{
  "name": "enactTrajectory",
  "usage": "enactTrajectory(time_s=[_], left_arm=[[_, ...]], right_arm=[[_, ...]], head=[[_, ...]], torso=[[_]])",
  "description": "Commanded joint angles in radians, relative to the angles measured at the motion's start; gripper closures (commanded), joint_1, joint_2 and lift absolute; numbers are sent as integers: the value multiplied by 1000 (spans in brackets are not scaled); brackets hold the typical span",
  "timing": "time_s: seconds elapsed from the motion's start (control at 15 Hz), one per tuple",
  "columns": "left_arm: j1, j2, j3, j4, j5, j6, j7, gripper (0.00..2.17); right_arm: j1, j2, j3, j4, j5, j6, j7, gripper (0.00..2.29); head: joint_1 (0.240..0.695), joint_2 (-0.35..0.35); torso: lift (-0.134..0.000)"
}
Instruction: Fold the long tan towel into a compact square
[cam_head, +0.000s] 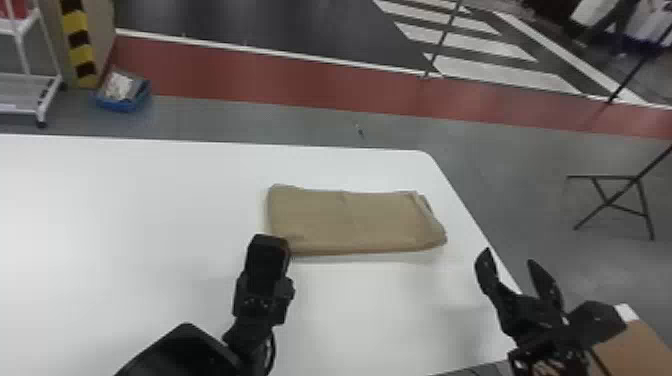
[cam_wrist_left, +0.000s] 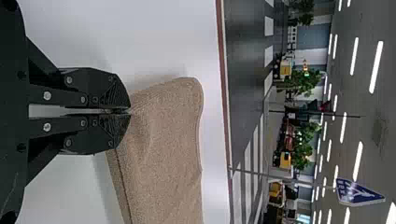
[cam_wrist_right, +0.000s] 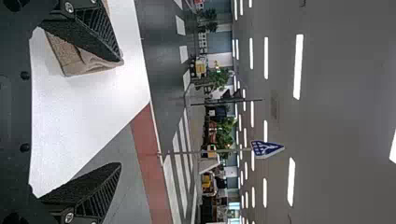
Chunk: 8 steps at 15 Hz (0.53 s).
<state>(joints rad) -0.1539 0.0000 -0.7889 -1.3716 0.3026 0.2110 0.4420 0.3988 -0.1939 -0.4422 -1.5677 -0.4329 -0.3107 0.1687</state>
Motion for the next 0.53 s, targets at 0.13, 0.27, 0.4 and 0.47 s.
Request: enactTrajectory(time_s=[0.13, 0.27, 0.4, 0.47], left_arm=[[8, -3, 27, -34, 0, 25, -3, 1355], [17, -3, 51, -55, -3, 37, -6, 1355], [33, 8, 82, -81, -8, 40, -8, 1355], [42, 20, 97, -90, -8, 55, -8, 1355]], right_arm=[[0, 2, 2, 0, -1, -18, 0, 90], [0, 2, 7, 0, -1, -18, 0, 90], [-2, 2, 11, 0, -1, -21, 0, 93], [-5, 2, 11, 0, 0, -18, 0, 93]], head=[[695, -350], [695, -350], [695, -350], [695, -350]], torso=[[-124], [-124], [-124], [-124]])
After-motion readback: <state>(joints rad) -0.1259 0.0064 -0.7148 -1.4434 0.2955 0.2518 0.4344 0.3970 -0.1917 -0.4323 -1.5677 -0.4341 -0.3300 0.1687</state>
